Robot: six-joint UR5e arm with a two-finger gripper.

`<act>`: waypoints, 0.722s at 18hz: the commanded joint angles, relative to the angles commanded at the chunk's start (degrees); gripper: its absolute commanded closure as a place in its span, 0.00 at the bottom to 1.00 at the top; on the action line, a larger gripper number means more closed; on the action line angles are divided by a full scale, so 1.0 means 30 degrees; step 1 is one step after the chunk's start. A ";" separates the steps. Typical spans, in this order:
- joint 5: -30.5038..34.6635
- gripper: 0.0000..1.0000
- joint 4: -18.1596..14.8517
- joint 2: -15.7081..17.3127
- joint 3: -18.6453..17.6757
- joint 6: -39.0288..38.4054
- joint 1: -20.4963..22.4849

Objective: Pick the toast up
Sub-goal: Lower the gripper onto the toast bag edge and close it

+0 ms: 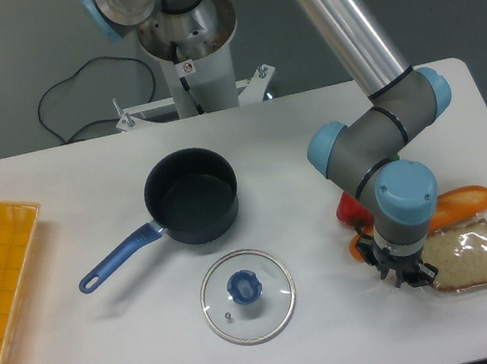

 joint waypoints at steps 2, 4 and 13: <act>-0.0029 1.00 0.0000 0.0029 0.0000 0.0000 0.0000; -0.0262 1.00 0.0000 0.0087 0.0000 -0.0029 0.0000; -0.0966 1.00 -0.0059 0.1082 -0.0263 -0.0117 -0.0029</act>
